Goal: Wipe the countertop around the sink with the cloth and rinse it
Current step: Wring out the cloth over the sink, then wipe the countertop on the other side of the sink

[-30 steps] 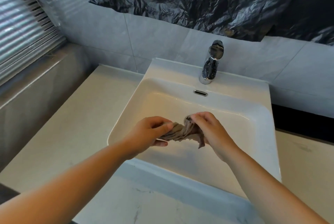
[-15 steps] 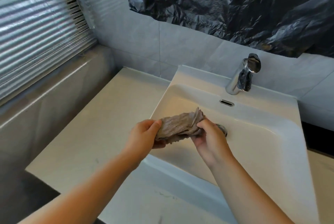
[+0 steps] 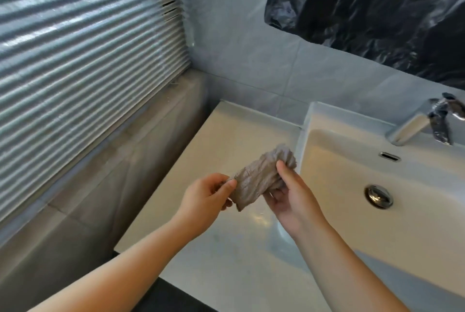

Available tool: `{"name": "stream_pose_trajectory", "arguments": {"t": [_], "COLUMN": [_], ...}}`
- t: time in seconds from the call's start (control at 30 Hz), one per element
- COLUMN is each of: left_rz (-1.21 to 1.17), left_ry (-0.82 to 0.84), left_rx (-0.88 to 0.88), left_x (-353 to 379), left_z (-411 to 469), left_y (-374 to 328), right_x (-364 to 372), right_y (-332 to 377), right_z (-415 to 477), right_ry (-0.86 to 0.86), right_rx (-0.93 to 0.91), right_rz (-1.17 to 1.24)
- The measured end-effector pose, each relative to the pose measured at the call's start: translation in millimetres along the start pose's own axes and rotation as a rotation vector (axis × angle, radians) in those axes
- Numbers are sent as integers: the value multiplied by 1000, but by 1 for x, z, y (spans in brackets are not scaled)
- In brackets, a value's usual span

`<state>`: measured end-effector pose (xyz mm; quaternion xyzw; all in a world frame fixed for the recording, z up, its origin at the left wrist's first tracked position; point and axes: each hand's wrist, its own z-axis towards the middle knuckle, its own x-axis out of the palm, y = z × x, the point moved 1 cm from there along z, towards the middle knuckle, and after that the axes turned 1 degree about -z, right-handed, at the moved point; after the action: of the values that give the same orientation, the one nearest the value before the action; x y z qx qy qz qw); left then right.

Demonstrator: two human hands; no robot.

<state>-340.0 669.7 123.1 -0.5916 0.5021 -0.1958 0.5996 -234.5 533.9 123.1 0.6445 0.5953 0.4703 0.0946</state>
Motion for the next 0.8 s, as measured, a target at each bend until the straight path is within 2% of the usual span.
{"name": "stream_pose_trajectory", "arguments": {"t": [0.13, 0.27, 0.33, 0.4, 0.47, 0.63, 0.8], "left_rz": [-4, 155, 204, 245, 291, 436, 653], "left_ry": [92, 189, 182, 139, 86, 9, -67], "left_rx": [-84, -102, -99, -83, -70, -92, -63], "left_x": [-27, -38, -46, -57, -68, -84, -82], "left_z": [14, 26, 34, 44, 59, 112, 179], "left_y": [15, 30, 39, 48, 57, 84, 116], "right_x": [37, 54, 55, 52, 48, 43, 49], "right_y": [-27, -40, -35, -24, -14, 2, 17], "right_z": [6, 21, 34, 49, 68, 117, 180], "right_ry": [-67, -92, -170, -301, -360, -316, -222], "right_rx": [59, 20, -100, -264, -376, -542, -588], "right_rz": [99, 32, -102, -367, -646, -1048, -1187]}}
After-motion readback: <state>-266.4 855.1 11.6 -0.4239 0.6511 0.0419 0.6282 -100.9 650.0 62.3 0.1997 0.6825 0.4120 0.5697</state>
